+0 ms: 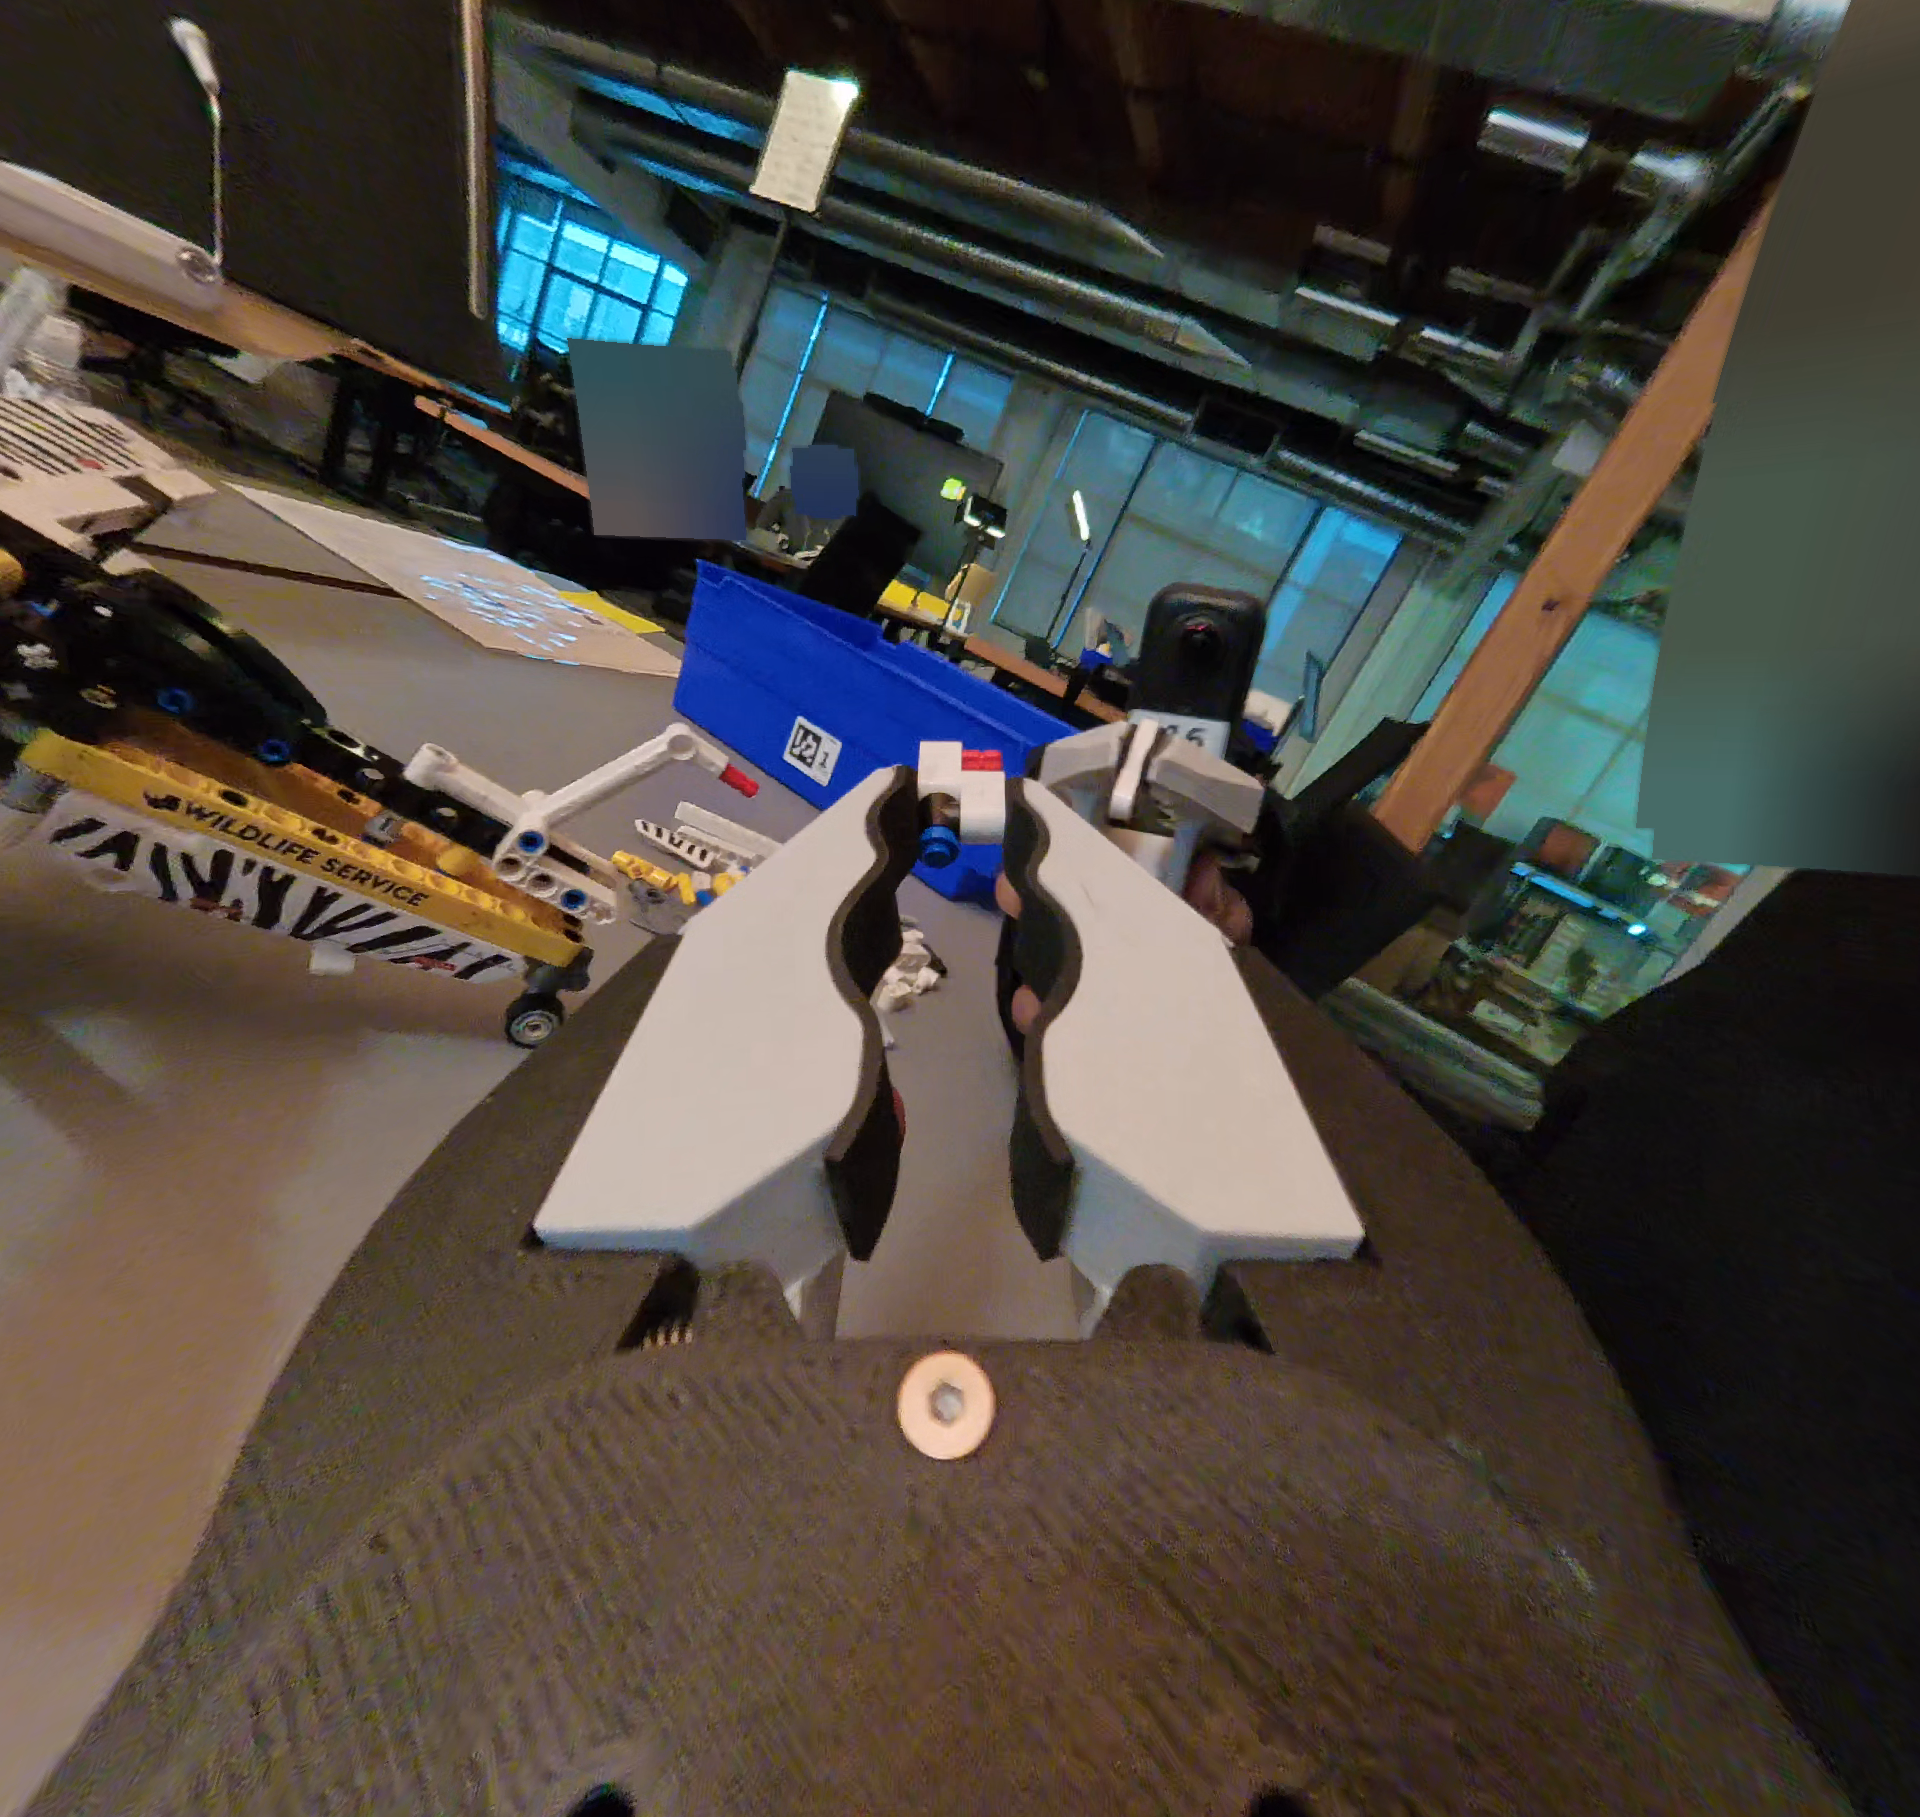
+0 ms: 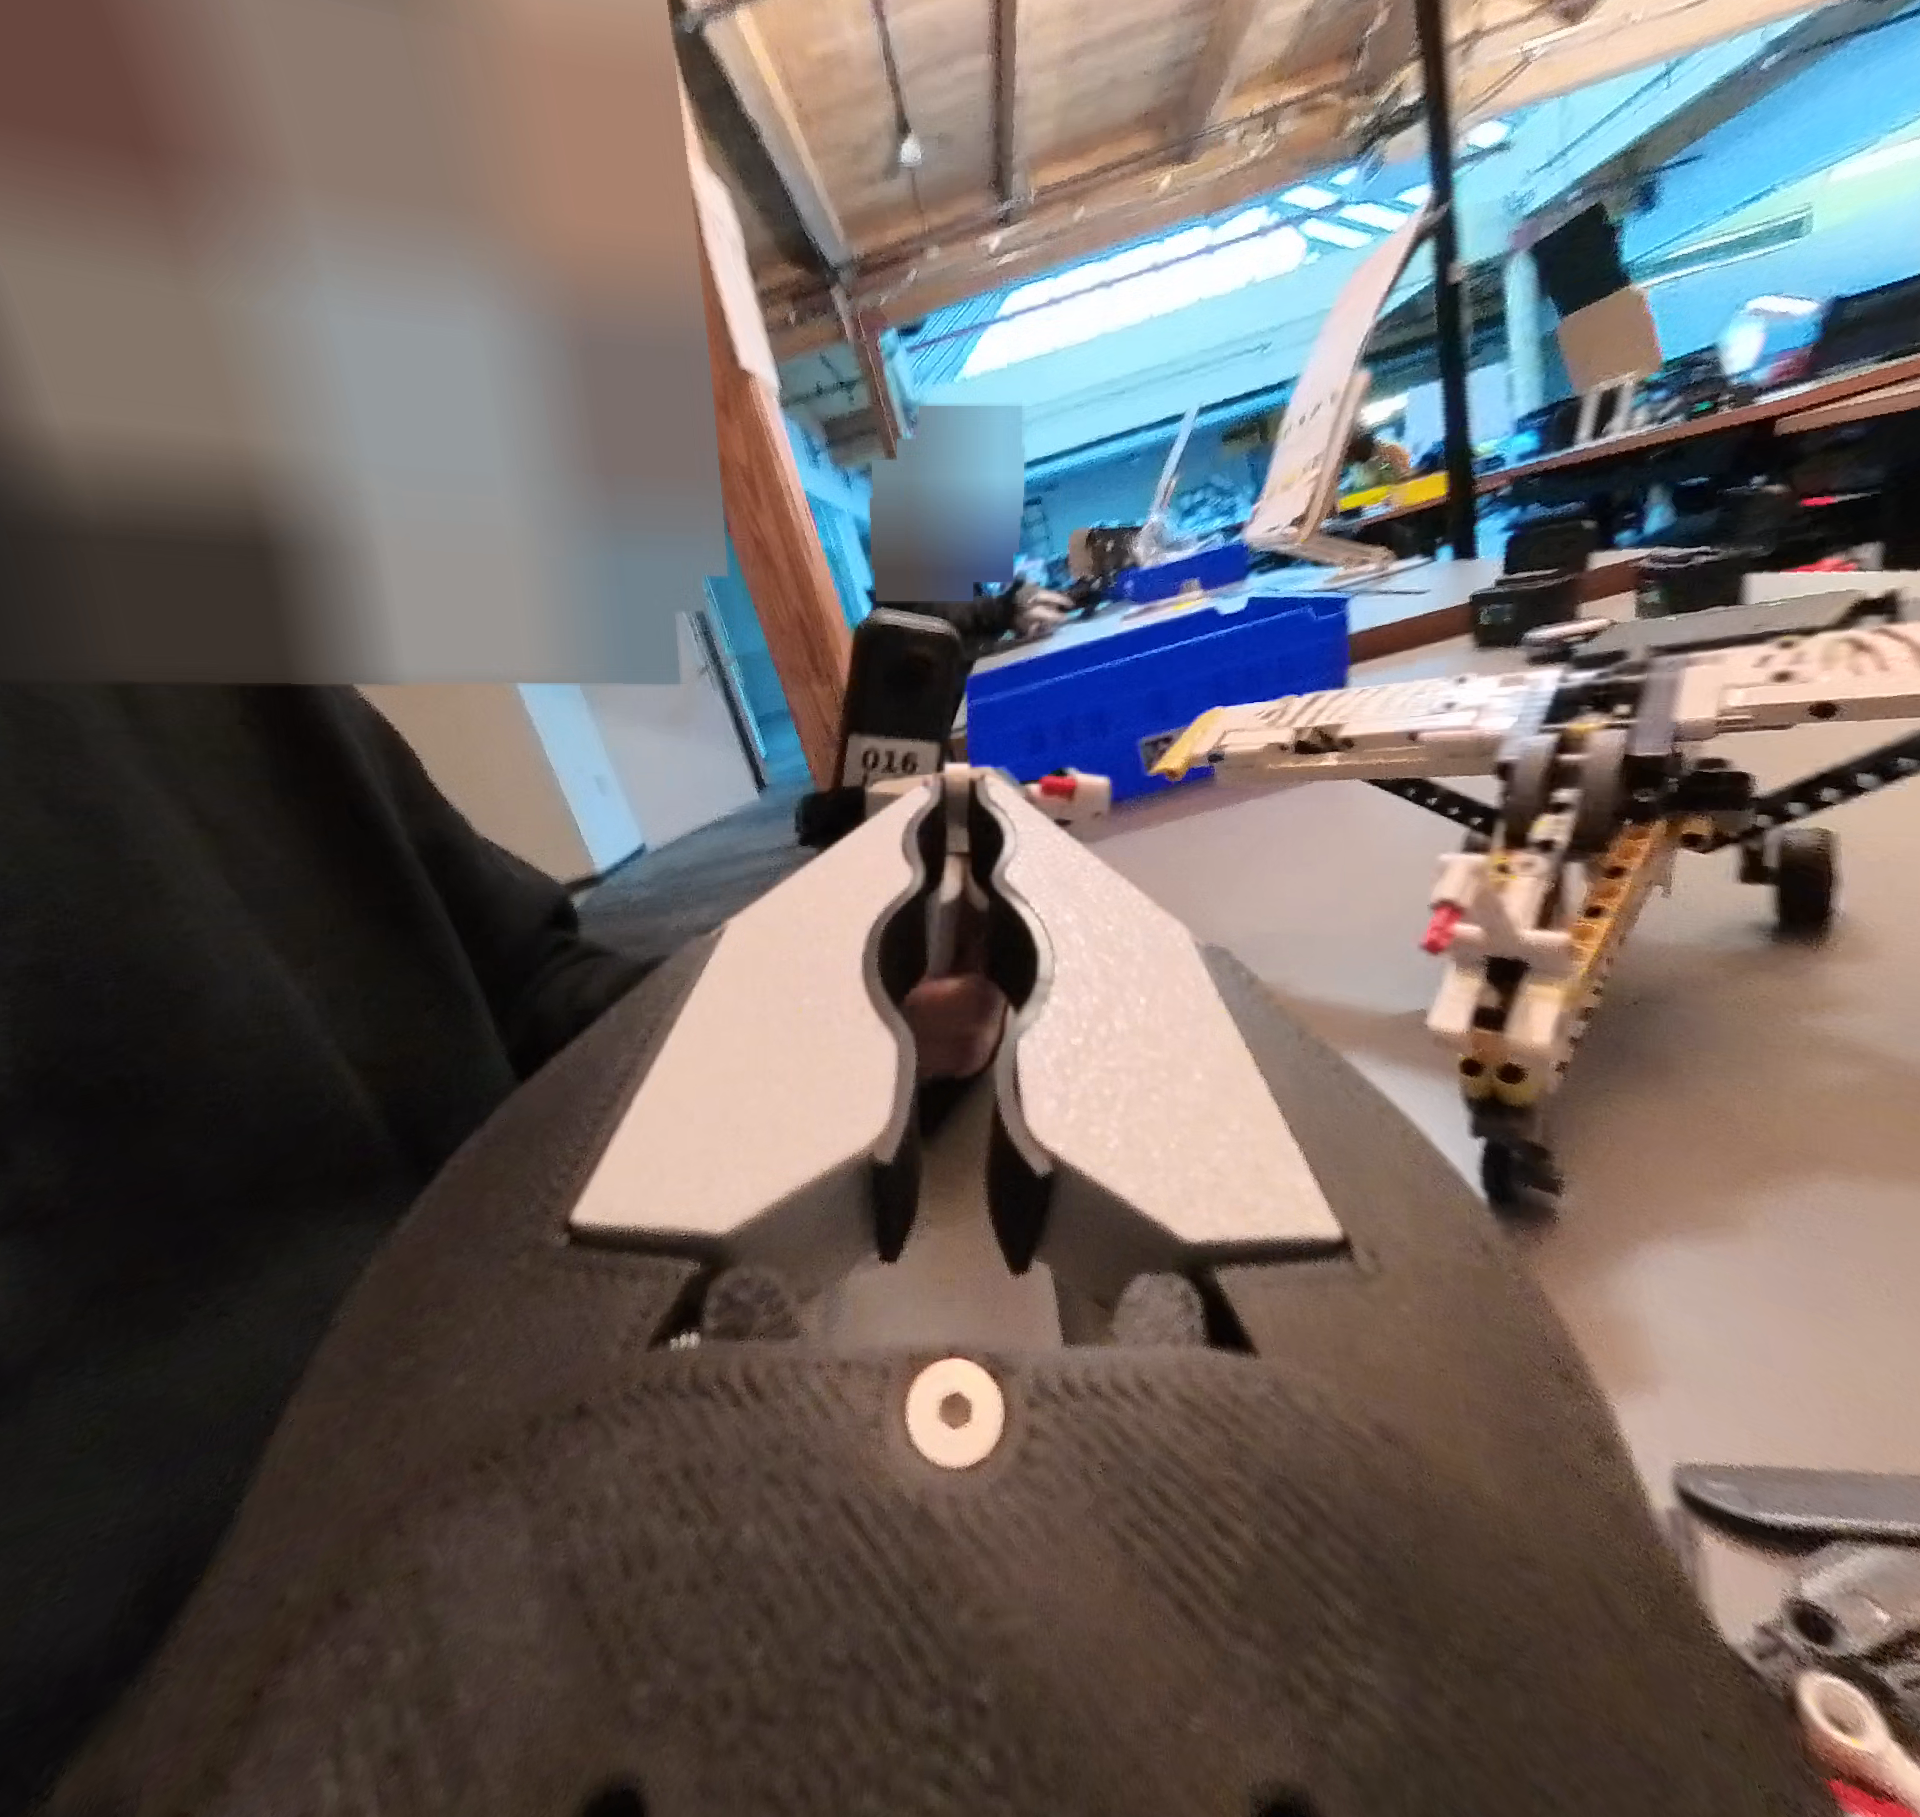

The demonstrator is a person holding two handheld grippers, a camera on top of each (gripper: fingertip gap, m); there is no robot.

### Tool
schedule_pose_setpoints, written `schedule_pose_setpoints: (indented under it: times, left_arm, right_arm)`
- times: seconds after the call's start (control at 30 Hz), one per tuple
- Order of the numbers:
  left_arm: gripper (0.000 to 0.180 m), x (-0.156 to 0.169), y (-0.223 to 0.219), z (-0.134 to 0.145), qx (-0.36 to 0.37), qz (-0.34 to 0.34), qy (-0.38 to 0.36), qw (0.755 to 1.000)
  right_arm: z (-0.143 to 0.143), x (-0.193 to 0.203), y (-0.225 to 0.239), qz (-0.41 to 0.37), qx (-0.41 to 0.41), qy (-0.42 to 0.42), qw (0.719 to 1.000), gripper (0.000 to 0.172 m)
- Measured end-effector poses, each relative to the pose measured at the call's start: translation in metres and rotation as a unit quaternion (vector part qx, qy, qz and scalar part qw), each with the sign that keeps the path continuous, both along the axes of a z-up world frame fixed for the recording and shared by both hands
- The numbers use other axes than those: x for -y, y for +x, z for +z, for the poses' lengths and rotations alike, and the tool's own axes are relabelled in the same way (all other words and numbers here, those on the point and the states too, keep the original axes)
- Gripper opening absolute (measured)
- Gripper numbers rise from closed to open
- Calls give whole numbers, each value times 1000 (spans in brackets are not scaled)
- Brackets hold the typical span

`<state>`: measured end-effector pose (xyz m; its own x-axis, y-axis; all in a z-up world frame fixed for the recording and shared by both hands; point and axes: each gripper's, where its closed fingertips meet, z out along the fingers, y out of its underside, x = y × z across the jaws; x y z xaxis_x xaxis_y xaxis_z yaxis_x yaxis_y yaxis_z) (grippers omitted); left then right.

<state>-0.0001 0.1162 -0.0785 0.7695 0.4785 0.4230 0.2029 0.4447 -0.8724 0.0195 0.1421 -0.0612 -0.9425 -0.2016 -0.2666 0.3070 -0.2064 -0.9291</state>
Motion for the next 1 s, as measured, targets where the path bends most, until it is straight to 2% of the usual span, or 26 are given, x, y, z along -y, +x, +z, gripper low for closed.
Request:
schedule_pose_setpoints:
  times: [0.07, 0.13, 0.2, 0.27, 0.3, 0.37, 0.43, 0.57, 0.8, 0.9, 1.0]
  left_arm:
    - [12, 6, -3, 0, 13, -3, 23, 1000]
    - [11, 11, -5, 1, 17, -4, 40, 999]
    - [11, 12, -5, 1, 18, -6, 44, 999]
    - [11, 11, -3, 2, 16, -12, 47, 999]
    - [11, 11, -3, 2, 16, -13, 50, 999]
    - [11, 10, -3, 2, 18, -21, 56, 998]
    - [11, 10, -3, 2, 19, -21, 59, 998]
    - [11, 10, -3, 2, 21, -21, 61, 998]
    - [11, 10, -3, 3, 21, -24, 65, 997]
    - [11, 10, -3, 3, 19, -23, 63, 998]
    - [11, 10, -3, 3, 12, -8, 54, 998]
  right_arm:
    - [0, -4, -17, -40, 21, -5, 999, 1]
    - [-11, -9, -47, -122, 47, 26, 991, 1]
    - [-36, -20, -82, -214, 70, 111, 968, 1]
    - [-66, -34, -108, -276, 91, 218, 932, 2]
    - [-78, -41, -114, -289, 95, 260, 917, 2]
    - [-89, -56, -126, -321, 97, 291, 896, 1]
    - [-94, -65, -133, -337, 117, 293, 887, 2]
    - [-104, -77, -140, -342, 159, 309, 873, 18]
    - [-92, -82, -142, -353, 138, 303, 874, 39]
    - [-59, -66, -126, -325, 83, 245, 910, 41]
    - [-34, -35, -89, -254, 31, 204, 945, 31]
